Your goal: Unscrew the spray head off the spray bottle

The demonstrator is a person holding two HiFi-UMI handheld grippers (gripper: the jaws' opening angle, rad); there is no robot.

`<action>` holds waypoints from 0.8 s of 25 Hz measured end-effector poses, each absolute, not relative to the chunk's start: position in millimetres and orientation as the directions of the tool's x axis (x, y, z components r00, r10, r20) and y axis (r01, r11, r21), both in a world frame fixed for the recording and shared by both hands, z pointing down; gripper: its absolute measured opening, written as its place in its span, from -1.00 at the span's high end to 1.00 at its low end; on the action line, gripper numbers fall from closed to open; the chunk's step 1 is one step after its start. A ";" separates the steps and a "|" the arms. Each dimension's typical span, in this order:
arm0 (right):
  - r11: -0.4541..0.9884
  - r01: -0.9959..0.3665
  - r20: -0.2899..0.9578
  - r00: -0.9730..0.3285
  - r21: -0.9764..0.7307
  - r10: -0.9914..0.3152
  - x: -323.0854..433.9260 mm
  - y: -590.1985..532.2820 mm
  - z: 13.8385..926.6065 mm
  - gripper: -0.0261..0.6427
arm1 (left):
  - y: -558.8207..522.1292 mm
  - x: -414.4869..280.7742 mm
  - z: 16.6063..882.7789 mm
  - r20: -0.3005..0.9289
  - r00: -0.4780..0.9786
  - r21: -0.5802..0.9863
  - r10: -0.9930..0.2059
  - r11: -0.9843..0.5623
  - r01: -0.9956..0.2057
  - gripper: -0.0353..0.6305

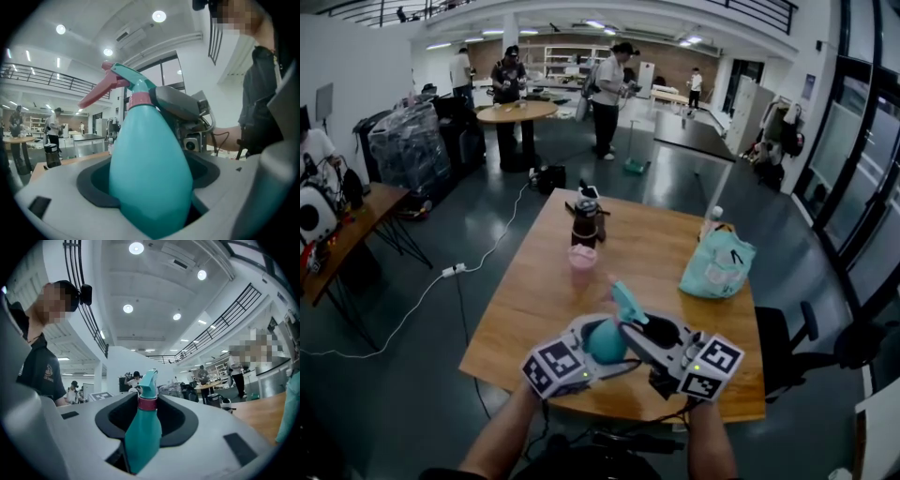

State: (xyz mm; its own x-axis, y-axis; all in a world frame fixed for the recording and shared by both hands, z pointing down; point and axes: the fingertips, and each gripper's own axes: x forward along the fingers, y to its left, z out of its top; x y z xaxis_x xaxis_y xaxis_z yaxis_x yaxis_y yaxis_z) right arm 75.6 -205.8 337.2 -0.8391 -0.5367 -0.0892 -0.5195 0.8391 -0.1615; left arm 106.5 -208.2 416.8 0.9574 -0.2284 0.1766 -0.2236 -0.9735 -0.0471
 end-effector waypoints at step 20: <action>0.811 -0.566 -0.126 -0.803 -0.146 -0.583 94.9 -213.8 327.0 0.50 | -236.3 112.4 412.1 0.135 0.919 -0.066 -0.372 -0.928 -0.366 -0.38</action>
State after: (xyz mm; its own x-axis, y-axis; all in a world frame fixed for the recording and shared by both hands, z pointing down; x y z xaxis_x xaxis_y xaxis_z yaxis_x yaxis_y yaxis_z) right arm 94.9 -213.8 327.0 -0.8029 -0.5826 -0.1259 -0.5659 0.8115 -0.1459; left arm 112.4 -236.3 412.1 0.9185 -0.3715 0.1352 -0.3658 -0.9283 -0.0662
